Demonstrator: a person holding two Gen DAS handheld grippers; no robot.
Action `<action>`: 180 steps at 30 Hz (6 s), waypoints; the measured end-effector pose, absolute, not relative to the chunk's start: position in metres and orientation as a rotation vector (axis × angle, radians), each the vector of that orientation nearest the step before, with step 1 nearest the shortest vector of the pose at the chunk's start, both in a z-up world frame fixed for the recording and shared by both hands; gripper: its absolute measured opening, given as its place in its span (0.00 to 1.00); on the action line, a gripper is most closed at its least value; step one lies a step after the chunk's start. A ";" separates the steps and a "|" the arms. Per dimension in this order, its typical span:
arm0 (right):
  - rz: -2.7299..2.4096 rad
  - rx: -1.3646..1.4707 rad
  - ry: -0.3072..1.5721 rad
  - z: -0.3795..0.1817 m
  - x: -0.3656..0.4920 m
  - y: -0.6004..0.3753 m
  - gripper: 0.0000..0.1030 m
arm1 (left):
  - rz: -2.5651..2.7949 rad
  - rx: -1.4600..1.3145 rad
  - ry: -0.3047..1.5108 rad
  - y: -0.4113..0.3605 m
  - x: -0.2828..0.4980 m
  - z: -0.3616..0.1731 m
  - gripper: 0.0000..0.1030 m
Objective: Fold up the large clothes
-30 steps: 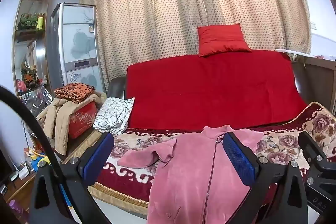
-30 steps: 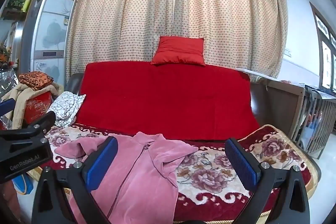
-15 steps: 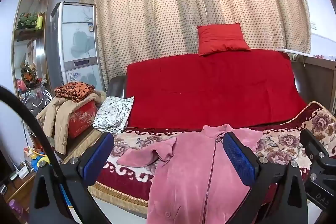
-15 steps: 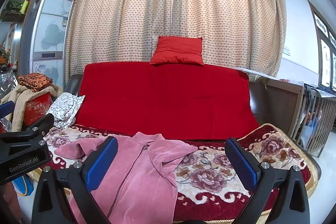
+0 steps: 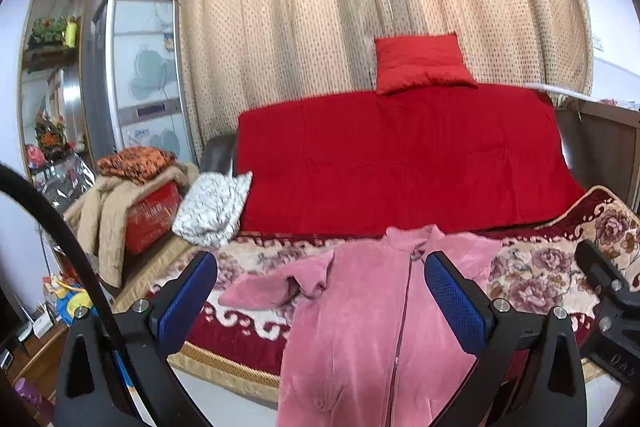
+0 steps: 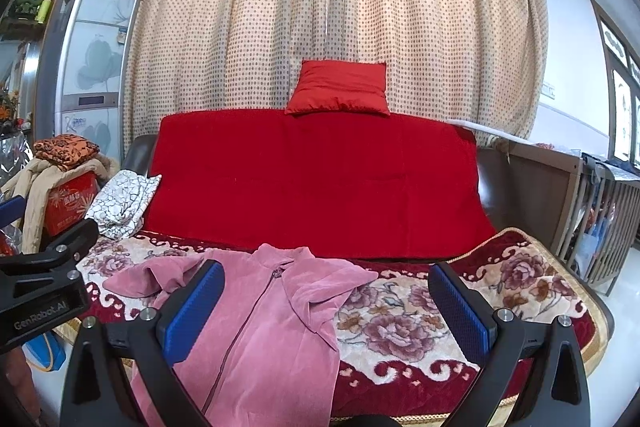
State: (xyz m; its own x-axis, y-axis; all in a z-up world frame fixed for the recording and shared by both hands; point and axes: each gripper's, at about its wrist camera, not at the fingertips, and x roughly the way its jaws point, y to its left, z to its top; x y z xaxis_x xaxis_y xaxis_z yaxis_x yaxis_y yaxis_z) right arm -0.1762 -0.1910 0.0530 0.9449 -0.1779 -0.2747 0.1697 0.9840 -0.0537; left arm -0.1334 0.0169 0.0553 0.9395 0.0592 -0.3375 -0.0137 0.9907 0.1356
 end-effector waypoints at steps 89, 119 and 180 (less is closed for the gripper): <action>0.216 0.829 0.831 -0.197 0.150 -0.342 0.38 | 0.133 -0.161 1.032 0.070 0.179 -0.189 0.62; 0.219 0.519 0.780 -0.172 0.130 -0.292 0.68 | 0.287 -0.799 0.958 0.307 0.160 -0.203 0.74; 0.337 0.607 0.566 -0.143 0.129 -0.328 0.63 | -0.033 0.135 0.963 0.070 0.224 -0.141 0.68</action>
State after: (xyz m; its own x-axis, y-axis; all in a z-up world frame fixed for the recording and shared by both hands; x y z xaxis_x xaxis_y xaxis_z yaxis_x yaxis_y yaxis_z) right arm 0.1292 -0.3278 -0.1425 0.7971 0.4542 -0.3979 -0.1328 0.7747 0.6183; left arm 0.2240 0.0699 -0.1406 0.5713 0.0318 -0.8201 0.0882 0.9911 0.0999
